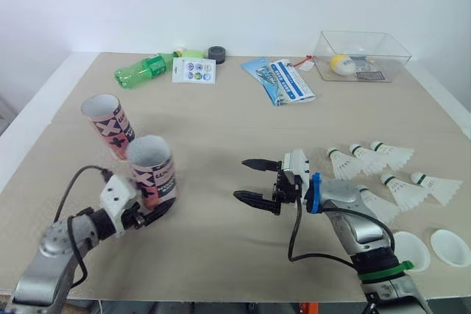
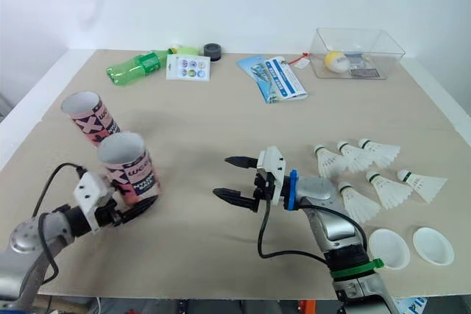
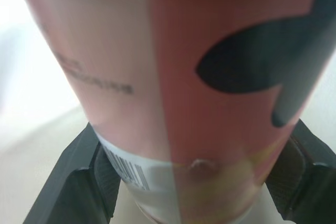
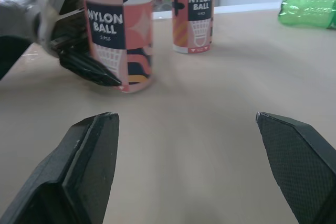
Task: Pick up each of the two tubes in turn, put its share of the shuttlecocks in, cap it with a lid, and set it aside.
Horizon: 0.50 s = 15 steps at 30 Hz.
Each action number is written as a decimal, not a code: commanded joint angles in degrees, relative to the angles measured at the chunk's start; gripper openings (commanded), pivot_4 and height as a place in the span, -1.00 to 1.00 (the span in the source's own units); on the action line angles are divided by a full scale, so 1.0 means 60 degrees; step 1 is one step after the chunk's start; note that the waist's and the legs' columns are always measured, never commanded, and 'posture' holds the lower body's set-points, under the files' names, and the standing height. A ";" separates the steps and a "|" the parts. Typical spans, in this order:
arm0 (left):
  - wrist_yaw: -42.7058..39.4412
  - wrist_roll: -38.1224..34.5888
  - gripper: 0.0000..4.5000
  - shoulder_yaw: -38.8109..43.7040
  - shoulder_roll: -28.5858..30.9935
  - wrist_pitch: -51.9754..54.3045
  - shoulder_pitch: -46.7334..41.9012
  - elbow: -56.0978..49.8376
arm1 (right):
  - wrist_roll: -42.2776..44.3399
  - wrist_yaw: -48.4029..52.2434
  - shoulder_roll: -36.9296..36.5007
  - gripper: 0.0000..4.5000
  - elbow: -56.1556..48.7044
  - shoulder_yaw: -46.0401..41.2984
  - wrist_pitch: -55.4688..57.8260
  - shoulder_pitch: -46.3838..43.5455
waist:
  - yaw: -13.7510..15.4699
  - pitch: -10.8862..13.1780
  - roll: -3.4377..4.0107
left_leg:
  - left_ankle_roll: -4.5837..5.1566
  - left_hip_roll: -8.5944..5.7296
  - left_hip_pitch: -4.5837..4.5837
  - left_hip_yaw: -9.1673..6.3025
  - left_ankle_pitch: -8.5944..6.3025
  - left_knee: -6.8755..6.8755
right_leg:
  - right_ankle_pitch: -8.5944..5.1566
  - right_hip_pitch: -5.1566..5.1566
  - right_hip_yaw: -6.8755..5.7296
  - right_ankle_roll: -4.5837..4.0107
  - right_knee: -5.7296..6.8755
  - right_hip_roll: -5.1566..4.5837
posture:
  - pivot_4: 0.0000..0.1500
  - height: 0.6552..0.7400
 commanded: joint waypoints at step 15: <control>-0.4021 0.1078 0.34 -0.3223 0.0782 0.0137 -0.5418 0.2539 | 0.0424 0.0534 -0.0957 1.00 -0.1157 -0.0429 -0.0050 0.0502 | 0.0024 0.0005 -0.0003 | 0.0005 0.0003 -0.0012 -0.0044 -0.0003 0.0009 | -0.0006 0.0010 0.0004 0.0023 0.0011 0.0048 | 1.00 1.00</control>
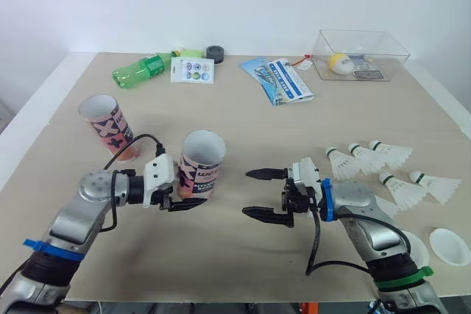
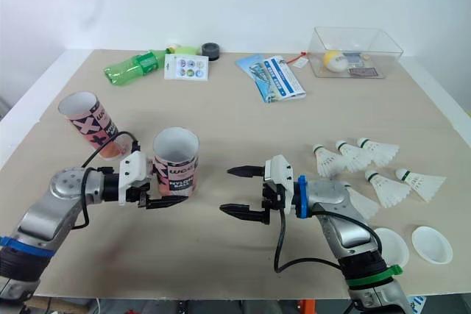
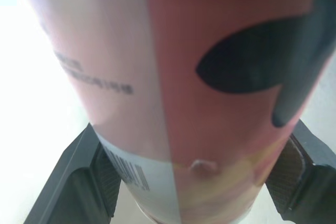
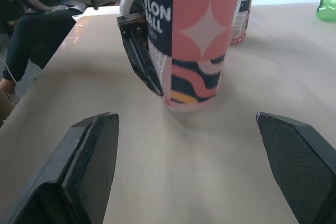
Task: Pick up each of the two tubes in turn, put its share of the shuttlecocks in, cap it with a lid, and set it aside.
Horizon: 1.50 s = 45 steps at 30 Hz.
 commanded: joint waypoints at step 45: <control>-0.1063 0.3324 0.34 -0.2714 -0.0418 0.2470 -0.3277 -0.0060 | 0.0804 -0.6729 0.1524 1.00 -0.6611 -0.6399 0.1381 0.9168 | 0.0160 -0.0022 0.0048 | 0.0033 -0.0041 0.0018 -0.0060 0.0012 0.0049 | -0.0077 0.0027 -0.0018 -0.0037 0.0129 -0.0030 | 1.00 1.00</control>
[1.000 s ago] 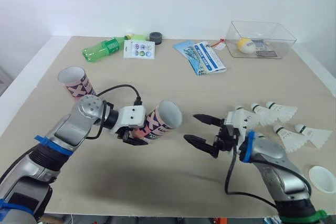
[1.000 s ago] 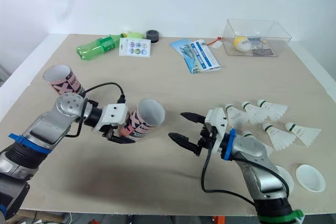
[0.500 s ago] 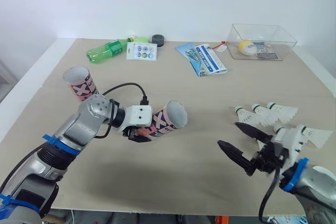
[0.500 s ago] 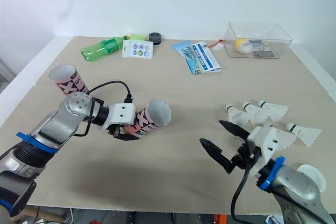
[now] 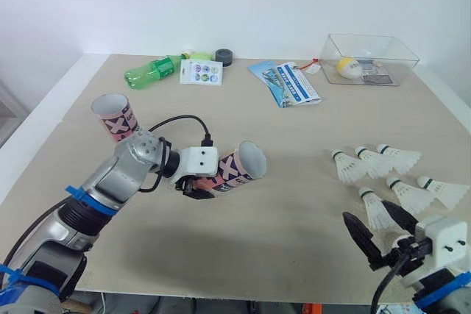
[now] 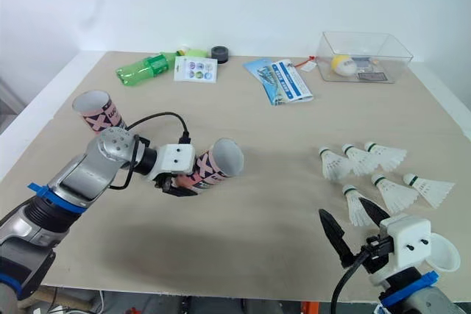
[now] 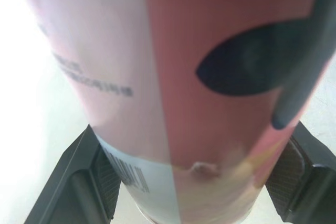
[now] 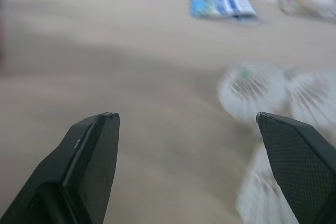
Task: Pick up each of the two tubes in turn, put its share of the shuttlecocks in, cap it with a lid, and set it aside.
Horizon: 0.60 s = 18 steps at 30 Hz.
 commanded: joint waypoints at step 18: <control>0.0214 -0.0011 0.34 0.0006 0.0010 0.0557 0.0292 -0.0647 | 0.1031 -0.0683 -0.0289 1.00 0.1425 -0.0065 0.1618 -0.1600 | 0.0004 -0.0001 0.0003 | 0.0001 -0.0014 -0.0006 0.0001 0.0001 -0.0002 | -0.0004 -0.0001 -0.0004 0.0006 0.0000 -0.0019 | 1.00 1.00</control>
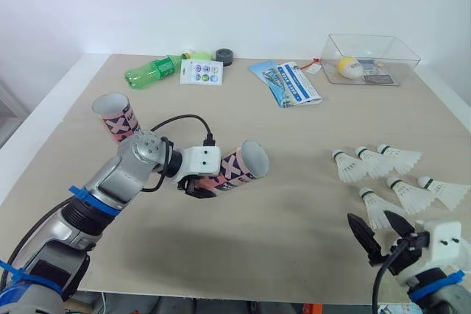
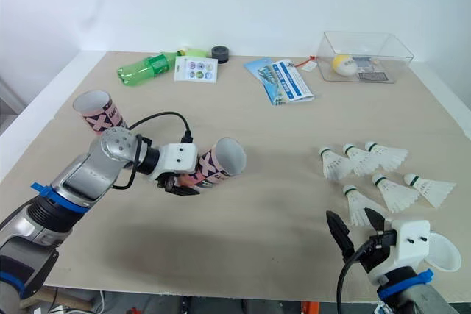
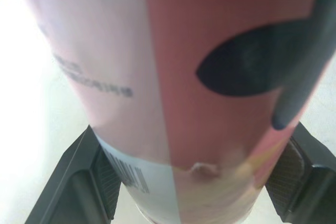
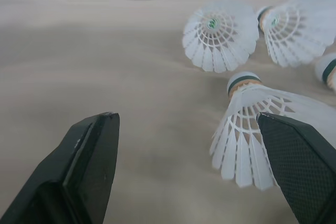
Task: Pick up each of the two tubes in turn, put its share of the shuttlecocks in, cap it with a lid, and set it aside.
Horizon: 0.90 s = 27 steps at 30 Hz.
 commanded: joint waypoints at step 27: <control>0.0273 -0.0017 0.33 -0.0037 -0.0088 -0.0190 0.0156 0.0208 | -0.1047 0.0265 -0.1118 -0.97 0.0792 0.0536 0.0156 -0.1457 | -0.0009 -0.0004 0.0006 | 0.0000 -0.0006 0.0004 -0.0005 0.0000 -0.0001 | -0.0007 0.0010 0.0000 0.0009 0.0001 0.0005 | 1.00 1.00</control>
